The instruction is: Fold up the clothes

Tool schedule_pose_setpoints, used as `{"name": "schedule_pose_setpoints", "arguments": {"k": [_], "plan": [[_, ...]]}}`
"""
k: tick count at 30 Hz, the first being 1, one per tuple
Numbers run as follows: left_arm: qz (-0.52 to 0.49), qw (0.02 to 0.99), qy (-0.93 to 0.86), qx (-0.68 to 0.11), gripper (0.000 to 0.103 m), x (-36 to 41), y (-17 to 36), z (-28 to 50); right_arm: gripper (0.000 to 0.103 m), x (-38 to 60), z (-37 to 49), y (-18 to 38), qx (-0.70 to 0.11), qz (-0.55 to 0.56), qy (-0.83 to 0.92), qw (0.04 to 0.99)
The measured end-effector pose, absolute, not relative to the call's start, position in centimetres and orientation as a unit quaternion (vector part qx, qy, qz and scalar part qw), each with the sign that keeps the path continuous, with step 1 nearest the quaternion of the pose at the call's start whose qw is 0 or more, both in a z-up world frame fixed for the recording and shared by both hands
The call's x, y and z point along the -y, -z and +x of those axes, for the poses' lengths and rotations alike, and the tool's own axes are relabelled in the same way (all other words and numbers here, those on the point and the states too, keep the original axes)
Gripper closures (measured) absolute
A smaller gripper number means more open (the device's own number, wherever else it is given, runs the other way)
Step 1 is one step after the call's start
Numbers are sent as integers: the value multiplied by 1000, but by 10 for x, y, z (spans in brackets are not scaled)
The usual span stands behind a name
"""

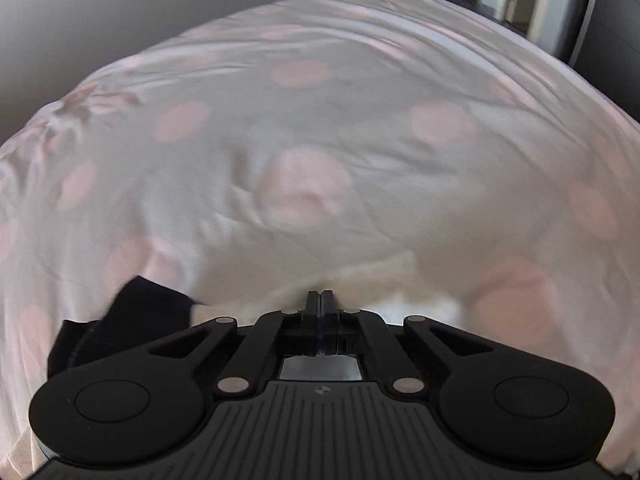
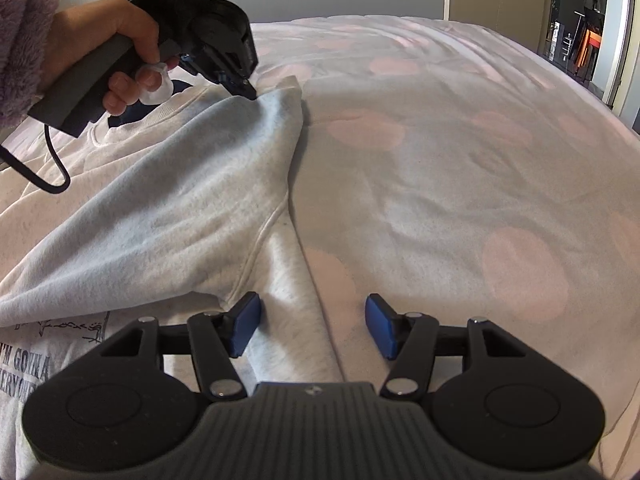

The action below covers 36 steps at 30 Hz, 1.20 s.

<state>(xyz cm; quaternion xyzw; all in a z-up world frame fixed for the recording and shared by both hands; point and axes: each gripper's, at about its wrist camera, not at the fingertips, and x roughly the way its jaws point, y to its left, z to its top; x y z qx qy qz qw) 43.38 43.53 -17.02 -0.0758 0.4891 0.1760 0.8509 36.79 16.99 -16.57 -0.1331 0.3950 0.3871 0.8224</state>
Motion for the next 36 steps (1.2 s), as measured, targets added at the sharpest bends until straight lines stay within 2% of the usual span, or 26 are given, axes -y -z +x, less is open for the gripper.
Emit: {"name": "schedule_pose_setpoints", "arguments": {"k": [6,9,13,16,19,24,28,33,36], "plan": [[-52,861,-168,-478,103,-431,141,390,42,-154,379,159,-388,-127,-344,845],[-59,862,-174,-472,102,-432,125,347,55,-141,387,155,-383,-121,-304,864],[-67,850,-206,-480,98,-433,111,284,56,-137,376,142,-365,-90,-360,854],[-81,841,-232,-483,97,-435,101,236,56,-151,354,134,-337,-114,-410,840],[-91,834,-262,-478,87,-438,92,188,56,-165,333,134,-323,-145,-439,826],[-83,815,-328,-471,77,-452,88,112,56,-179,311,140,-310,-201,-456,810],[-111,802,-364,-461,61,-472,98,66,56,-186,299,145,-294,-238,-456,806],[-150,793,-359,-468,60,-483,126,47,55,-197,284,158,-264,-309,-445,798],[-154,798,-353,-463,70,-481,136,43,56,-202,282,168,-245,-340,-427,801]]}}
